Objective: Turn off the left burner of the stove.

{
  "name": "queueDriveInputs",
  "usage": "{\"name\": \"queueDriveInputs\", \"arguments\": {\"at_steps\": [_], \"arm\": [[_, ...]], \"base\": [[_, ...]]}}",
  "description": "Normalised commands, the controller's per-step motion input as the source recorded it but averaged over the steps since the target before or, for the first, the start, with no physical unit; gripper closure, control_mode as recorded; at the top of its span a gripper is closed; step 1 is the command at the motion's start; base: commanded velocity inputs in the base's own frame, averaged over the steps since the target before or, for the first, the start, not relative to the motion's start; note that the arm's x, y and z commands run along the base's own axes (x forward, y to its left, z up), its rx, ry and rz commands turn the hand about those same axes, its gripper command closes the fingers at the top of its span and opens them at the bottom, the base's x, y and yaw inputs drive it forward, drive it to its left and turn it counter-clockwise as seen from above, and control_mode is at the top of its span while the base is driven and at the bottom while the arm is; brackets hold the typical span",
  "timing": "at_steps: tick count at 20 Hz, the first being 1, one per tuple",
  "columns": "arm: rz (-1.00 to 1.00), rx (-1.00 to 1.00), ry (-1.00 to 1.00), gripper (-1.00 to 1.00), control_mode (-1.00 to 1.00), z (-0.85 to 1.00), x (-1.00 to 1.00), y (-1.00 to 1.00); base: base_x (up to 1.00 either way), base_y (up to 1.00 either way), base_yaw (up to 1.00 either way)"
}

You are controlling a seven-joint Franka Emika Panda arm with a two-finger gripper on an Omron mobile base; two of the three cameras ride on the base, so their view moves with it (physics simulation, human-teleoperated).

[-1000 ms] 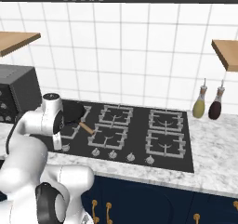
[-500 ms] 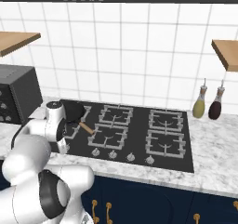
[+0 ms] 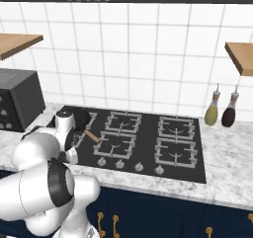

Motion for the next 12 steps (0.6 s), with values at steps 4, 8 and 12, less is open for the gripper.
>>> {"name": "queueDriveInputs", "arguments": {"at_steps": [4, 8, 12], "arm": [[0.0, -0.04, 0.04, -1.0, -1.0, -0.29, 0.22, 0.01], [0.0, -0.01, 0.02, -1.0, -1.0, -0.08, 0.02, 0.0], [0.0, 0.0, 0.0, -1.0, -1.0, 0.0, 0.0, 0.01]], "base": [[0.0, 0.0, 0.0], [0.0, 0.0, 0.0], [0.0, 0.0, 0.0]]}}
